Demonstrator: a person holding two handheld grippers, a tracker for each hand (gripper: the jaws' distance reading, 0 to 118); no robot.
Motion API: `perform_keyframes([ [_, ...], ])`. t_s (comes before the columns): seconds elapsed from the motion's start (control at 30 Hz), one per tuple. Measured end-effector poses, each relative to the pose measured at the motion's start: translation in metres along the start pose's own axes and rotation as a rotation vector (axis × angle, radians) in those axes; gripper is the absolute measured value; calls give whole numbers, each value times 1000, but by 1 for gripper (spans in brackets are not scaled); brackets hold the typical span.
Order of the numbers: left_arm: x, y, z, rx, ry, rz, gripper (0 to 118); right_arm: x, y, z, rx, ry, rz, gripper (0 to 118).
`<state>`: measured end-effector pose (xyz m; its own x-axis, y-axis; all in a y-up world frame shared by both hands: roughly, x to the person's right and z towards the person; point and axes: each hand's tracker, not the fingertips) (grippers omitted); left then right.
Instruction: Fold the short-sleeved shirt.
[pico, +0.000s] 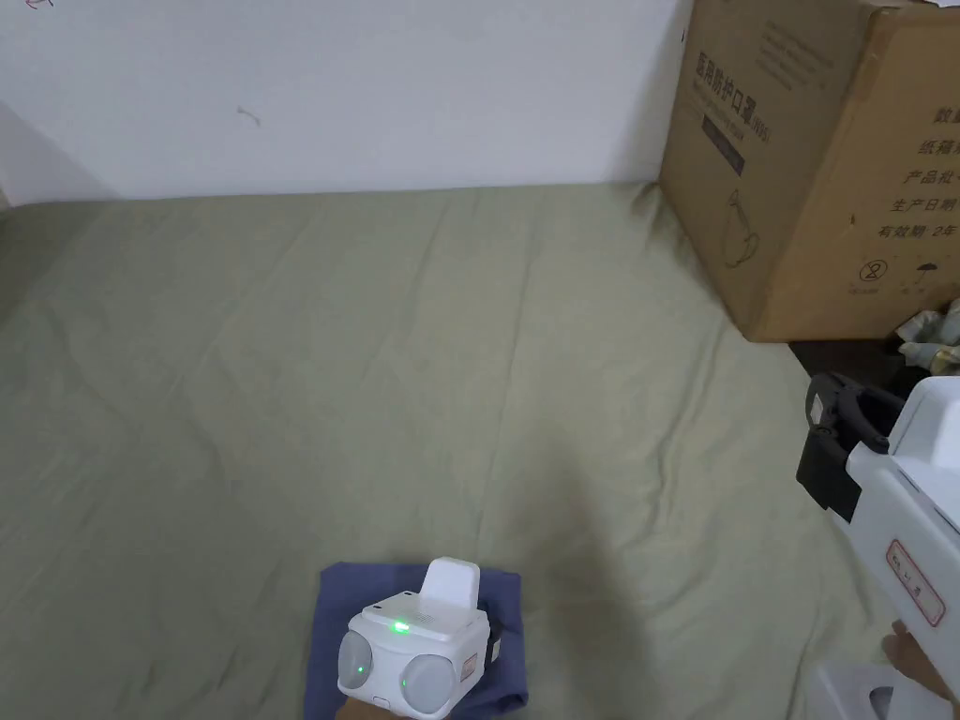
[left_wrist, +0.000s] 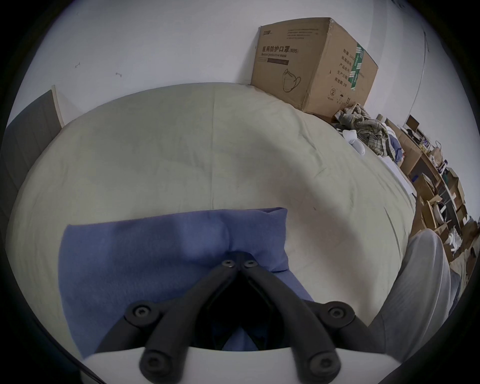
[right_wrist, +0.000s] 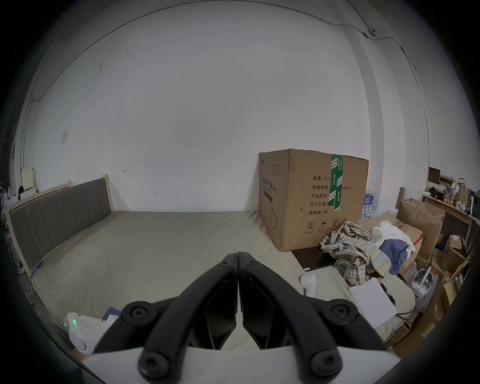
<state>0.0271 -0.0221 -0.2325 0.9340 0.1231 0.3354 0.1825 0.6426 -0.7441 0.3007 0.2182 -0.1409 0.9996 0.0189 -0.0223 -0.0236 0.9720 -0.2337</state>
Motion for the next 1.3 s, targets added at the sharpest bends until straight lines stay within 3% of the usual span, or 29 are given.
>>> perform_keyframes([
  [0.27, -25, 54, 100, 327, -76, 6, 0, -17, 15, 3, 36, 35, 23, 0],
  [0.67, -111, 115, 250, 681, 189, -70, 0, -66, 37, 6, 144, 84, 13, 0],
  [1.03, -146, 87, 286, 788, 405, -49, 0, -103, 33, 4, 224, 53, 33, 0],
  [1.3, -153, 80, 287, 800, 415, -15, 0, -107, 26, 0, 225, 52, 51, 0],
])
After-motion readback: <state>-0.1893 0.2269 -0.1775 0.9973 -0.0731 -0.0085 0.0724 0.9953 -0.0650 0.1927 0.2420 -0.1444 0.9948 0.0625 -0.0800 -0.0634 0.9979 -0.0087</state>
